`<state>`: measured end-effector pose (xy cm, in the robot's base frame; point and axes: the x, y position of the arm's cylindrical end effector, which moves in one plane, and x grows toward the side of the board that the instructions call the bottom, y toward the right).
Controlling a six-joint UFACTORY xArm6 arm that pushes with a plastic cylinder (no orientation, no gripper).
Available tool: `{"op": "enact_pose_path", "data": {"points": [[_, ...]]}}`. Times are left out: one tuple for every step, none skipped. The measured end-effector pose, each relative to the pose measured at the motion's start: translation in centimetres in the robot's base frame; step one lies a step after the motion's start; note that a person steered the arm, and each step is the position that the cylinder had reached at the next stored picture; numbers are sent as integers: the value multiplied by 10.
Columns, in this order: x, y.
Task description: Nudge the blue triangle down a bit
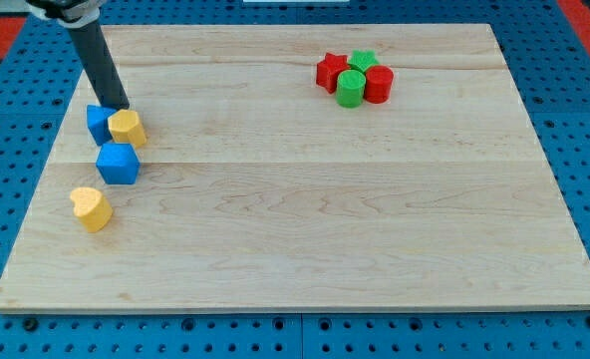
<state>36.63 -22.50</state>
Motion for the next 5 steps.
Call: {"op": "enact_pose_path", "data": {"points": [[22, 0], [40, 0], [28, -17], [-1, -20], [24, -43]]}}
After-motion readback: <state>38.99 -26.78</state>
